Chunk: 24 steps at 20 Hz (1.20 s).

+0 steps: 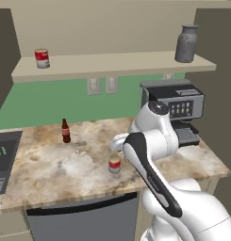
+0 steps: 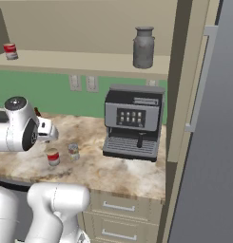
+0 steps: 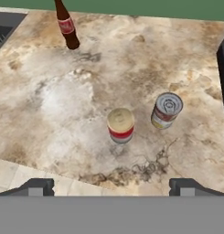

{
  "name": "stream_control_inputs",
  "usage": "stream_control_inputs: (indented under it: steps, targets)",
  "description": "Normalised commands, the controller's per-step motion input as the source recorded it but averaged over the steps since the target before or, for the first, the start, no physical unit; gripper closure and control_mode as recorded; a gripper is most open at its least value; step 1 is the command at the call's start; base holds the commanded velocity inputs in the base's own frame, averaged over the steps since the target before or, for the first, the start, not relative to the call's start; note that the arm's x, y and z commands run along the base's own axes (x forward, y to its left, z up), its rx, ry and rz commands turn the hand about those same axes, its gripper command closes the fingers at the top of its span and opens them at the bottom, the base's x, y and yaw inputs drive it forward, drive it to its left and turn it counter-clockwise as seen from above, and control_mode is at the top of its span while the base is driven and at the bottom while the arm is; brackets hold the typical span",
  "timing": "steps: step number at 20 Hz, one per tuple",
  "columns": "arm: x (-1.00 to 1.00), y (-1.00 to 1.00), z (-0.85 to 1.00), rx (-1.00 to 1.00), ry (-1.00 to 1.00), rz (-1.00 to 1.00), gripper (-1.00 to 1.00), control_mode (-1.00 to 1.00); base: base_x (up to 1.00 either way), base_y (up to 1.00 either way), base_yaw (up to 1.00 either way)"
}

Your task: Pick the cans from the counter and place them in their designated side in the cabinet.

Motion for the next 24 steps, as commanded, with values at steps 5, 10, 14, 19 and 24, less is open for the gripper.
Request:
stream_control_inputs:
  steps: [5,10,14,19,24]
  targets:
    - [0.21,-0.01,-0.14,0.0,0.0,0.0,-1.0,-1.0,0.0,0.0,0.0]
    - [0.21,0.0,-0.13,0.0,0.0,0.0,-1.0,-1.0,0.0,0.0,0.0]
    - [0.2,0.0,-0.18,0.0,0.03,0.0,-1.0,-1.0,0.0,0.0,0.0]
    - [0.19,0.0,-0.22,0.0,0.06,0.0,-1.0,-1.0,0.0,0.0,0.0]
    - [0.22,0.01,-0.27,0.0,0.06,0.0,-1.0,-1.0,0.0,0.0,0.0]
